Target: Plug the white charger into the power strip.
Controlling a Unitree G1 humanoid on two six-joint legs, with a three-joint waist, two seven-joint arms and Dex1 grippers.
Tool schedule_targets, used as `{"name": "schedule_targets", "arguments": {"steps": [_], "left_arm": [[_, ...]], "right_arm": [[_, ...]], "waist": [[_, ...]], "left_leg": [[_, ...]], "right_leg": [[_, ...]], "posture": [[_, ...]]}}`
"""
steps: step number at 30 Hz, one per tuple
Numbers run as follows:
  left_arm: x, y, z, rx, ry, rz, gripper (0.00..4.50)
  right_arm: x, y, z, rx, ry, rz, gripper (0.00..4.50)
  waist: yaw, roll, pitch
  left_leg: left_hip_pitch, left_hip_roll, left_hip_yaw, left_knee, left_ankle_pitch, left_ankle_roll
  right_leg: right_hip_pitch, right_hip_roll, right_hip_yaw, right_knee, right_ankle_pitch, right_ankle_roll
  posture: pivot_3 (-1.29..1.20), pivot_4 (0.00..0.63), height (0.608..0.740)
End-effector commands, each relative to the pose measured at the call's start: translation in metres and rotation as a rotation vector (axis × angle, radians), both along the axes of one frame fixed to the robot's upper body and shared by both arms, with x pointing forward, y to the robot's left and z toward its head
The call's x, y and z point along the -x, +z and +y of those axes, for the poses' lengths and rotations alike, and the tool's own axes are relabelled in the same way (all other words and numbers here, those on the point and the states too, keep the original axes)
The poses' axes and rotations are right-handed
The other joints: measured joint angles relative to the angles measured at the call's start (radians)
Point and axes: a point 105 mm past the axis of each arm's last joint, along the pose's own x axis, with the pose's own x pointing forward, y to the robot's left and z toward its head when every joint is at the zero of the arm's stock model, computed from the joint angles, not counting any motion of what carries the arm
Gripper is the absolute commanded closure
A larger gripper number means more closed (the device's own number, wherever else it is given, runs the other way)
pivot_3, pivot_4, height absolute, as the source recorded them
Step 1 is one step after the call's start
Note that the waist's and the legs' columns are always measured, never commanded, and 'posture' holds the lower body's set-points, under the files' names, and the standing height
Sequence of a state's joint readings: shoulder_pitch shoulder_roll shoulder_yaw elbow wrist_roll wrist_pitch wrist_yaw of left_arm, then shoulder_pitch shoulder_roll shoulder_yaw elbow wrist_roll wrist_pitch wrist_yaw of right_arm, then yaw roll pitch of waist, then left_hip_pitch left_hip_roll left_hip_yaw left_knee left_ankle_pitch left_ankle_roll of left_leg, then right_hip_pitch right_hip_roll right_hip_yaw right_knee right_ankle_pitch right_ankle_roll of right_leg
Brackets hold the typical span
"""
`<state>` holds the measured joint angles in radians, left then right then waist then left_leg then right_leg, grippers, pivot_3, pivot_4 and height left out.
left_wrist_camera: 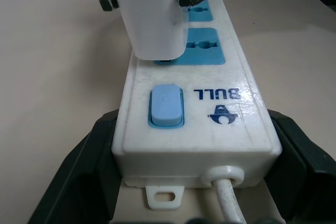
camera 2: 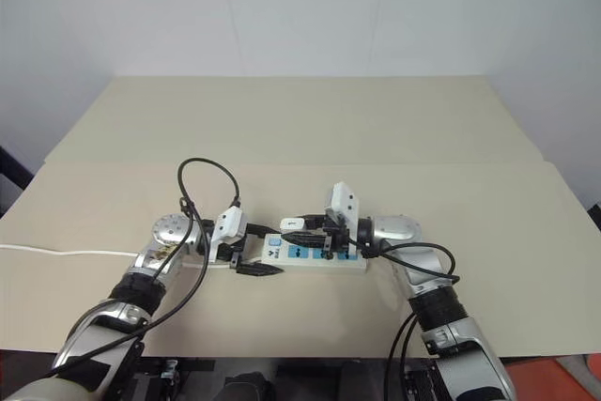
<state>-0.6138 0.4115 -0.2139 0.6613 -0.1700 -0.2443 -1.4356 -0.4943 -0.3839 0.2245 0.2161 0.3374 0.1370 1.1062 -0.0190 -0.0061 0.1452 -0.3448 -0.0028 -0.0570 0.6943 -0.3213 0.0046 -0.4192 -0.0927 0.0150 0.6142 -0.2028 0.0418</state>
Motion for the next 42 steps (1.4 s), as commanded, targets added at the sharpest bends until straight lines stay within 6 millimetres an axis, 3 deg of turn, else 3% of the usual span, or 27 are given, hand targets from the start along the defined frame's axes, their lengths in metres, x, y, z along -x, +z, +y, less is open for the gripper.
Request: {"name": "schedule_targets", "arguments": {"steps": [1, 16, 25, 30, 33, 42], "left_arm": [[-0.004, -0.001, 0.029, -0.040, 0.080, 0.008, 1.21], [-0.003, 0.003, 0.038, -0.061, 0.082, -0.004, 1.21], [-0.003, 0.005, 0.037, -0.064, 0.071, -0.010, 1.21], [-0.002, 0.004, 0.038, -0.063, 0.076, -0.011, 1.21], [-0.002, 0.004, 0.038, -0.060, 0.078, -0.011, 1.21], [-0.001, 0.004, 0.042, -0.064, 0.092, -0.009, 1.21]], "right_arm": [[-0.013, -0.029, -0.059, 0.115, -0.229, 0.074, 3.41], [-0.003, -0.055, -0.081, 0.228, -0.192, 0.089, 3.41], [-0.011, -0.039, -0.021, 0.122, -0.070, 0.084, 3.41], [-0.009, -0.037, -0.009, 0.106, -0.042, 0.095, 3.41], [-0.005, -0.046, -0.017, 0.130, -0.048, 0.110, 3.41], [0.005, -0.070, -0.068, 0.197, -0.160, 0.161, 3.41]], "waist": [[0.002, 0.000, 0.000], [0.007, 0.000, 0.000], [-0.015, -0.002, -0.001], [-0.030, -0.002, -0.001], [-0.030, -0.002, -0.001], [-0.018, -0.002, -0.001]], "left_leg": [[0.000, 0.000, 0.000, 0.000, 0.000, 0.000], [0.001, 0.000, 0.000, 0.000, 0.000, 0.000], [0.007, 0.001, 0.001, -0.001, 0.000, 0.001], [0.010, 0.001, 0.001, -0.002, -0.001, 0.002], [0.010, 0.001, 0.001, -0.002, -0.001, 0.002], [0.012, 0.001, 0.000, -0.003, -0.002, 0.003]], "right_leg": [[0.000, 0.000, 0.000, 0.000, 0.000, 0.000], [0.002, 0.000, 0.000, -0.001, 0.000, 0.000], [0.006, 0.001, 0.001, -0.001, 0.000, -0.001], [0.008, 0.002, 0.001, -0.001, 0.000, -0.001], [0.008, 0.002, 0.001, -0.001, 0.000, -0.001], [0.011, 0.002, 0.001, -0.002, -0.001, -0.001]], "posture": [[0.00, 0.150, 0.740], [0.00, 0.150, 0.740], [0.00, 0.150, 0.740], [0.00, 0.150, 0.740], [0.00, 0.150, 0.740], [0.00, 0.150, 0.740]]}}
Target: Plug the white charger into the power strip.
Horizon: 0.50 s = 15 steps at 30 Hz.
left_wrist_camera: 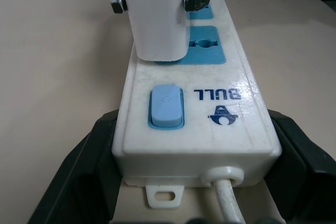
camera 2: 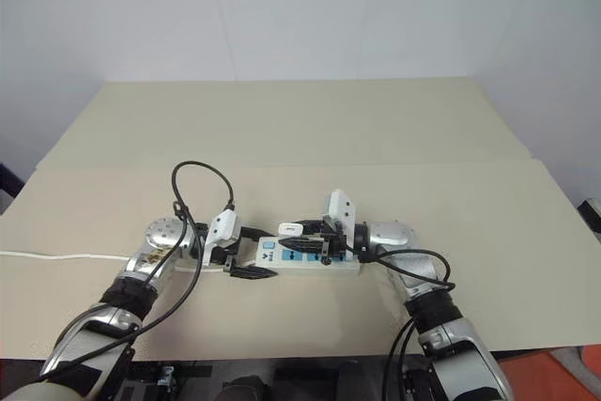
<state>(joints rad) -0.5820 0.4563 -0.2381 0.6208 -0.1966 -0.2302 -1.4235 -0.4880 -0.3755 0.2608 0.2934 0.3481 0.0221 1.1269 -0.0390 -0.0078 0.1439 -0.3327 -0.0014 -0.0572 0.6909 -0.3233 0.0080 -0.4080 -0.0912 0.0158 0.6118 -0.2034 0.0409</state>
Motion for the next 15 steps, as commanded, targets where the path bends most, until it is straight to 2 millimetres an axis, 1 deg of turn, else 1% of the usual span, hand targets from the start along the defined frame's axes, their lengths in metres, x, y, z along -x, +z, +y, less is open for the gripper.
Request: {"name": "schedule_targets", "arguments": {"steps": [1, 11, 15], "left_arm": [[-0.006, 0.007, 0.034, -0.046, 0.080, -0.018, 1.21], [-0.007, 0.010, 0.038, -0.054, 0.094, -0.022, 1.21], [-0.007, 0.010, 0.038, -0.054, 0.098, -0.024, 1.21]], "right_arm": [[0.003, -0.062, -0.074, 0.221, -0.198, 0.178, 3.41], [0.006, -0.071, -0.087, 0.262, -0.201, 0.201, 3.41], [0.005, -0.072, -0.085, 0.274, -0.190, 0.202, 3.41]], "waist": [[0.003, 0.000, 0.000], [0.017, -0.001, -0.001], [0.019, -0.001, -0.001]], "left_leg": [[0.000, 0.000, 0.000, 0.000, 0.000, 0.000], [0.002, 0.000, 0.000, 0.000, 0.000, 0.001], [0.002, 0.000, 0.000, 0.000, 0.000, 0.001]], "right_leg": [[0.000, 0.000, 0.000, -0.001, 0.000, 0.000], [0.003, 0.000, 0.000, -0.001, 0.000, 0.000], [0.003, 0.000, 0.000, -0.001, -0.001, -0.001]], "posture": [[0.00, 0.150, 0.740], [0.00, 0.150, 0.740], [0.00, 0.150, 0.740]]}}
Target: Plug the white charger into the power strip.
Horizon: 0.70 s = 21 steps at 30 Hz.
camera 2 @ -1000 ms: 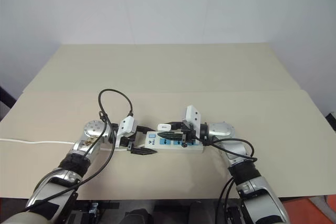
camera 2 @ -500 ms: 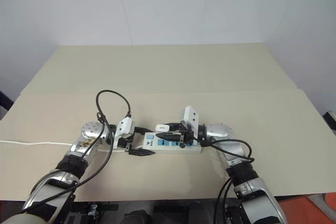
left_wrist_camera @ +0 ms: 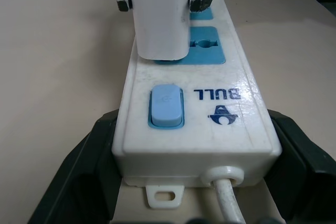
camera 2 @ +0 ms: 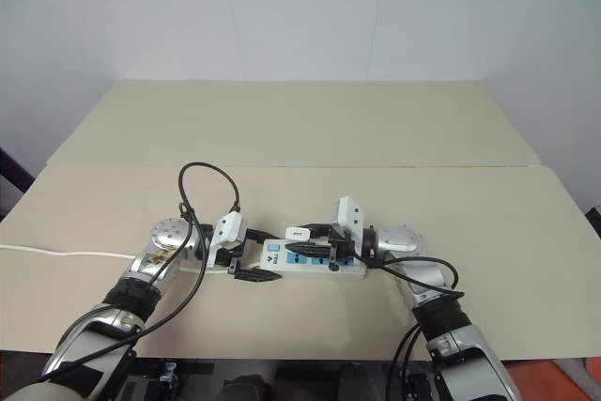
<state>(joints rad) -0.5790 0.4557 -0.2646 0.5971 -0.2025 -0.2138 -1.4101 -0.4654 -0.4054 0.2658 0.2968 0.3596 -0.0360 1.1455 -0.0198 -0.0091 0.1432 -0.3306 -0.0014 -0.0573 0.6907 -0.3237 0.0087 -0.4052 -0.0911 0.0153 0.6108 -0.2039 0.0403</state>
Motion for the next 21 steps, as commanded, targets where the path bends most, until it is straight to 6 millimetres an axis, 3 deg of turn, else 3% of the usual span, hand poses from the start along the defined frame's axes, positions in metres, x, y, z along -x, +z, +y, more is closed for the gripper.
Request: {"name": "schedule_targets", "arguments": {"steps": [1, 12, 21], "left_arm": [[-0.009, 0.010, 0.044, -0.049, 0.112, -0.030, 1.21], [-0.010, 0.011, 0.038, -0.040, 0.105, -0.032, 1.21], [-0.009, 0.010, 0.042, -0.035, 0.125, -0.037, 1.21]], "right_arm": [[0.001, -0.068, -0.072, 0.267, -0.191, 0.221, 3.41], [-0.004, -0.057, -0.013, 0.220, -0.067, 0.199, 3.41], [-0.001, -0.065, -0.033, 0.240, -0.097, 0.234, 3.41]], "waist": [[0.000, 0.000, 0.000], [-0.016, -0.001, -0.001], [-0.021, -0.003, -0.002]], "left_leg": [[0.000, 0.000, 0.000, 0.000, 0.000, 0.000], [0.007, 0.000, 0.002, -0.004, 0.000, 0.000], [0.011, 0.001, 0.002, -0.007, 0.000, 0.000]], "right_leg": [[0.000, 0.000, 0.000, 0.000, 0.000, 0.000], [0.003, 0.000, 0.002, 0.000, -0.001, -0.002], [0.003, 0.000, 0.002, 0.000, -0.003, -0.004]], "posture": [[0.00, 0.150, 0.740], [0.00, 0.150, 0.740], [0.00, 0.150, 0.740]]}}
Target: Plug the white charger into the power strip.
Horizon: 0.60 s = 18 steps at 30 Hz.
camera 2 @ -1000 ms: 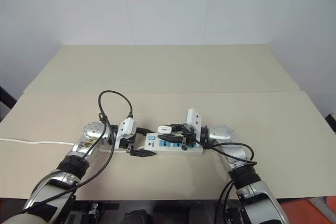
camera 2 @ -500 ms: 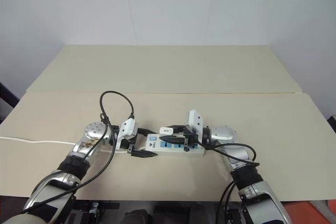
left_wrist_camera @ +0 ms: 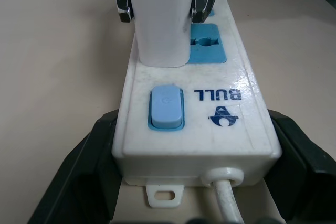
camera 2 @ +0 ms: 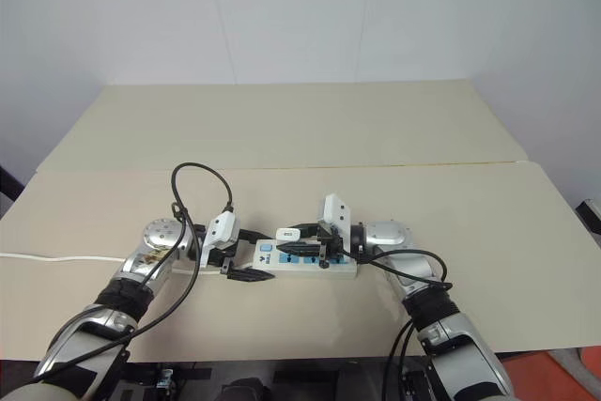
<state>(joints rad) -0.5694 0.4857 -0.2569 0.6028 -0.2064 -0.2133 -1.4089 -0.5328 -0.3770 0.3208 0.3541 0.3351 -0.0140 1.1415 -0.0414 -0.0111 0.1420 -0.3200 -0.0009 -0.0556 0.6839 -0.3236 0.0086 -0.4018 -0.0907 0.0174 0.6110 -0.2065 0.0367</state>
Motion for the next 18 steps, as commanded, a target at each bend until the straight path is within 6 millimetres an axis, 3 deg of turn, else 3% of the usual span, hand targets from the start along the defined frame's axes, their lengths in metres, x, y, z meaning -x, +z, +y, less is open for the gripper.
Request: {"name": "schedule_targets", "arguments": {"steps": [1, 13, 18], "left_arm": [[-0.008, 0.012, 0.031, -0.017, 0.098, -0.044, 1.21], [-0.007, 0.011, 0.024, 0.019, 0.108, -0.047, 1.21], [-0.006, 0.011, 0.024, 0.018, 0.105, -0.046, 1.21]], "right_arm": [[0.004, -0.062, -0.049, 0.200, -0.141, 0.204, 3.41], [0.002, -0.035, -0.028, 0.119, -0.097, 0.076, 3.41], [0.003, -0.032, -0.024, 0.113, -0.086, 0.066, 3.41]], "waist": [[0.000, -0.001, -0.001], [0.001, -0.001, -0.001], [0.001, -0.001, -0.001]], "left_leg": [[0.000, 0.000, 0.000, 0.000, 0.000, 0.000], [0.000, 0.000, 0.000, -0.001, 0.000, 0.000], [0.000, 0.000, 0.000, -0.002, 0.000, 0.000]], "right_leg": [[0.000, 0.000, 0.000, 0.000, 0.000, 0.000], [0.000, 0.000, 0.000, 0.000, 0.000, 0.000], [-0.001, 0.000, 0.000, 0.000, 0.000, 0.000]], "posture": [[0.00, 0.150, 0.740], [0.00, 0.150, 0.740], [0.00, 0.150, 0.740]]}}
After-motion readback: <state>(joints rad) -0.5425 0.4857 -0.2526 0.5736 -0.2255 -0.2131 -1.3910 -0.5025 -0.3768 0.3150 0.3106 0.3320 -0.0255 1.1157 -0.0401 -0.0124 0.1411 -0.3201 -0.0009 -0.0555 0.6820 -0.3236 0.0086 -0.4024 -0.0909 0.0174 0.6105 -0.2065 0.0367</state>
